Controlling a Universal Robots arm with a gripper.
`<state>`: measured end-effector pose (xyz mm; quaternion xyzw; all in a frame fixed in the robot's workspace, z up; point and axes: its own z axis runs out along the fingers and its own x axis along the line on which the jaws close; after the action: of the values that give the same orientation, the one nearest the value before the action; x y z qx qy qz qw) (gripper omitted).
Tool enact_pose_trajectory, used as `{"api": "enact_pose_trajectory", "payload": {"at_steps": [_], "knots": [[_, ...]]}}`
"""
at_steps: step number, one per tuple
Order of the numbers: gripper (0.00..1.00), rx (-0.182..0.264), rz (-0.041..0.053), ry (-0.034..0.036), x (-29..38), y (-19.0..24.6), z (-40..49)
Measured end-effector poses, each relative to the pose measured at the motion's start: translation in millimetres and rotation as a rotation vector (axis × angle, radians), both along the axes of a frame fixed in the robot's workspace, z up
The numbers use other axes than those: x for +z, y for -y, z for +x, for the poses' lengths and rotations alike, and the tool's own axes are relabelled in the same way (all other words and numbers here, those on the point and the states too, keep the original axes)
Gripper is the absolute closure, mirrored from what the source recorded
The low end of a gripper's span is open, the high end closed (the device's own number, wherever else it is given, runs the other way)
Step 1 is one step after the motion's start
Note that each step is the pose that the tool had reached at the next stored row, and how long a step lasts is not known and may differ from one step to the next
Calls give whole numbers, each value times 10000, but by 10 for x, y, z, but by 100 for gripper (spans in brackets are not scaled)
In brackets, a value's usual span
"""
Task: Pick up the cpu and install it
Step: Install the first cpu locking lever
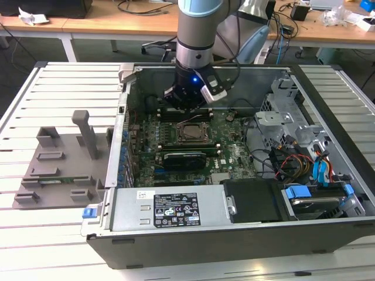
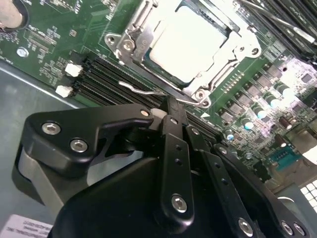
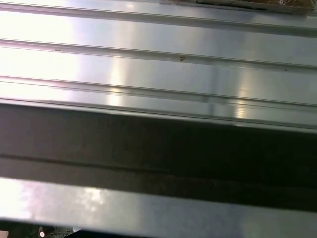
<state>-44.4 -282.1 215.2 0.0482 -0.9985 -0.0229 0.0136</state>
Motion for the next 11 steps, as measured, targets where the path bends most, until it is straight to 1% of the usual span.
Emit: {"api": "enact_pose_trajectory", "payload": {"at_steps": [5, 11], "knots": [[89, -1, 0, 0, -12, 0, 78], [89, -1, 1, -1, -48, 0, 149]]}}
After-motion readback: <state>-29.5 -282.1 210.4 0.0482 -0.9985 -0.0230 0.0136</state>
